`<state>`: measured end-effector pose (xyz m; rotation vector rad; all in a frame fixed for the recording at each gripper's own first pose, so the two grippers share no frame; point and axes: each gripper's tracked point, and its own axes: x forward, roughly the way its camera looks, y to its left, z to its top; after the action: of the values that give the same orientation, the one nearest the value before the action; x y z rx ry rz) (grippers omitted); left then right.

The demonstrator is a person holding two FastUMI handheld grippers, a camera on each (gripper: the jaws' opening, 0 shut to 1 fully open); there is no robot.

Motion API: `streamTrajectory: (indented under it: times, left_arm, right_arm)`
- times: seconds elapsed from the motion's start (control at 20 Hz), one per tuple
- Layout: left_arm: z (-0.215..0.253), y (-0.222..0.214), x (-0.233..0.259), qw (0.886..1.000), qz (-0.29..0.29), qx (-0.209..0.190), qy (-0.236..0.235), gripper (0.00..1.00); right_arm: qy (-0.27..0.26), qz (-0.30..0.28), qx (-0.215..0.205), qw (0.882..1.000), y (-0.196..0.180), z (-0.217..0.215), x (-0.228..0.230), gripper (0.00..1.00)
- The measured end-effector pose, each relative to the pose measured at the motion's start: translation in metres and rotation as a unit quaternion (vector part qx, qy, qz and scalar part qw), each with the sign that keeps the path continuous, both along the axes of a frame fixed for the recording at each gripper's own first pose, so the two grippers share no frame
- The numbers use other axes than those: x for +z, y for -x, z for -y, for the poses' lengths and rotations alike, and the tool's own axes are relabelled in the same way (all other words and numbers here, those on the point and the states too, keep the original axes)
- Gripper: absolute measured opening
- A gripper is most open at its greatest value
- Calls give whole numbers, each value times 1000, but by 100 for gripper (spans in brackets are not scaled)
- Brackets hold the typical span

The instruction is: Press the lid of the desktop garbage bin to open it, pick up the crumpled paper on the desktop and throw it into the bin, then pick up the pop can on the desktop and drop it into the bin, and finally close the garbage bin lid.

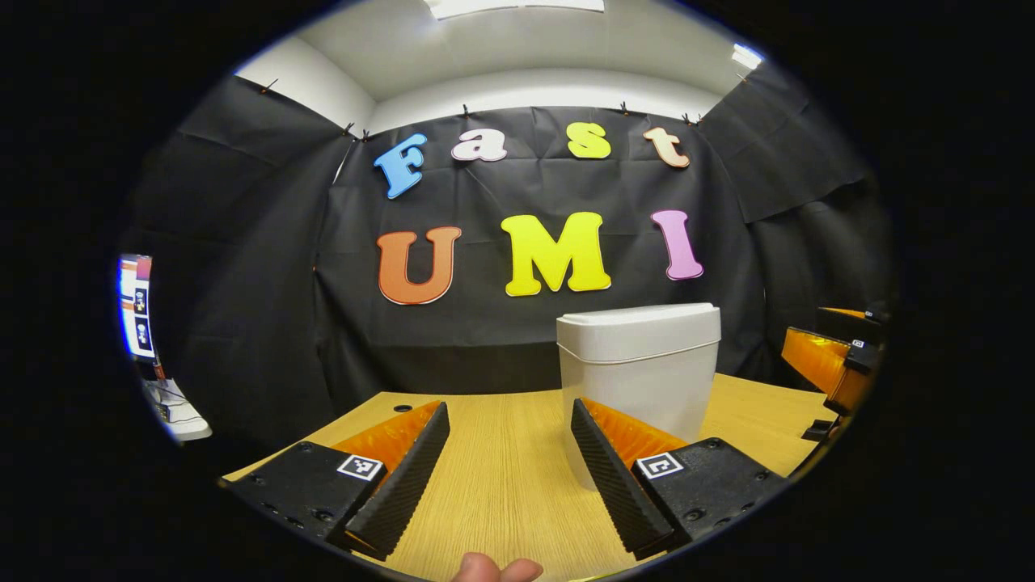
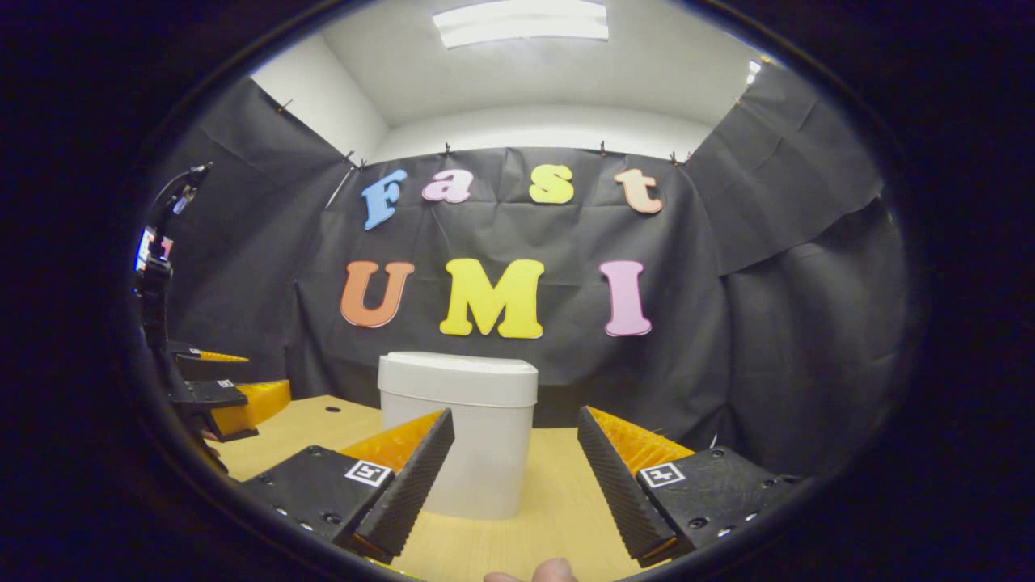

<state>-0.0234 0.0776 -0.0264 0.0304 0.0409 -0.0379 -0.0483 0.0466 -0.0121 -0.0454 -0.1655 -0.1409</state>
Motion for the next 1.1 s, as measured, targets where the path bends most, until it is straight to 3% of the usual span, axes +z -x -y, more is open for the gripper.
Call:
streamTrajectory:
  times: [0.35, 1.1]
  left_arm:
    - [-6, 1, 0, 1000, 1, 12, -7, 98]
    - [-2, -1, -1, 1000, -1, 7, 19, 98]
  right_arm:
    - [5, -24, -5, 1000, -3, 2, -12, 95]
    - [4, -17, -16, 1000, 2, 12, -7, 95]
